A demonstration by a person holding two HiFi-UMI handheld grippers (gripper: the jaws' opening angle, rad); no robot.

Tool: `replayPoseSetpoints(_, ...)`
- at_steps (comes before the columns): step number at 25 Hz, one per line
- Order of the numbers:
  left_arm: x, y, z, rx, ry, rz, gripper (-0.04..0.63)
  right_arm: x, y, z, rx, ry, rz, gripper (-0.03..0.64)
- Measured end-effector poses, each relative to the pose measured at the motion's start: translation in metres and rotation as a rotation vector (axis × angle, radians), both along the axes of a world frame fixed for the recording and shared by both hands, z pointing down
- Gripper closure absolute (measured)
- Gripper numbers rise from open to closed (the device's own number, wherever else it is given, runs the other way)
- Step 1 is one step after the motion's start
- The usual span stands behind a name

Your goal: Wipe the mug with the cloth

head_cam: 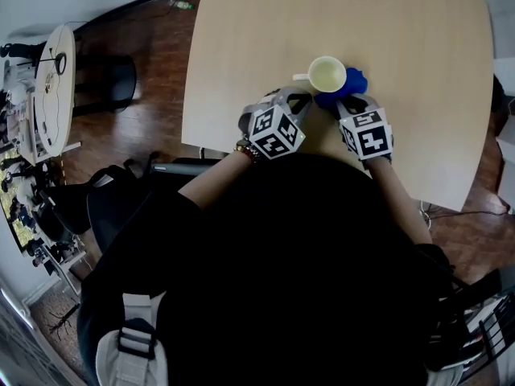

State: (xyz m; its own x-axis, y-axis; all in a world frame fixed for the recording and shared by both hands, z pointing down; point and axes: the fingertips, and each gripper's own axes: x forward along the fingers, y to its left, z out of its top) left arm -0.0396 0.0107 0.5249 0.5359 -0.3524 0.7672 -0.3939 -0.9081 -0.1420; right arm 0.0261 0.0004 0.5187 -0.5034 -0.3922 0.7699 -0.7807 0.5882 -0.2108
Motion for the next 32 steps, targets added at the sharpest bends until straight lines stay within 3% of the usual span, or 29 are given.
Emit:
replayPoseSetpoints(3, 0.003, 0.005, -0.007, 0.004, 0.009, 0.007, 0.592, 0.007, -0.001, -0.005, 0.018, 0.002, 0.012, 0.566)
replayPoseSetpoints(6, -0.027, -0.004, -0.012, 0.025, -0.004, -0.056, 0.572, 0.016, 0.000, -0.015, 0.022, -0.044, 0.056, 0.566)
replayPoseSetpoints(9, -0.049, -0.025, -0.011, 0.014, 0.020, -0.113, 0.434, 0.015, 0.006, -0.029, 0.015, -0.120, 0.094, 0.566)
replayPoseSetpoints(11, -0.045, -0.038, -0.012, 0.026, 0.030, -0.058, 0.379, 0.008, 0.010, -0.043, 0.024, -0.170, 0.095, 0.566)
replayPoseSetpoints(15, -0.025, -0.043, -0.014, 0.032, 0.005, 0.098, 0.390, -0.006, 0.017, -0.064, 0.060, -0.194, 0.057, 0.566)
replayPoseSetpoints(17, -0.021, -0.044, -0.013, 0.034, -0.031, 0.147, 0.491, -0.010, 0.015, -0.066, 0.068, -0.184, 0.057, 0.566)
replayPoseSetpoints(19, -0.019, -0.044, -0.013, 0.045, -0.057, 0.171, 0.514, -0.012, 0.011, -0.064, 0.072, -0.168, 0.067, 0.566)
replayPoseSetpoints(27, -0.012, -0.025, -0.015, -0.046, 0.016, 0.092, 0.511, -0.010, 0.005, -0.034, 0.070, -0.085, 0.080, 0.566)
replayPoseSetpoints(32, -0.004, -0.021, -0.018, -0.063, 0.037, 0.091, 0.511, -0.008, 0.007, 0.004, 0.044, -0.055, 0.027, 0.566)
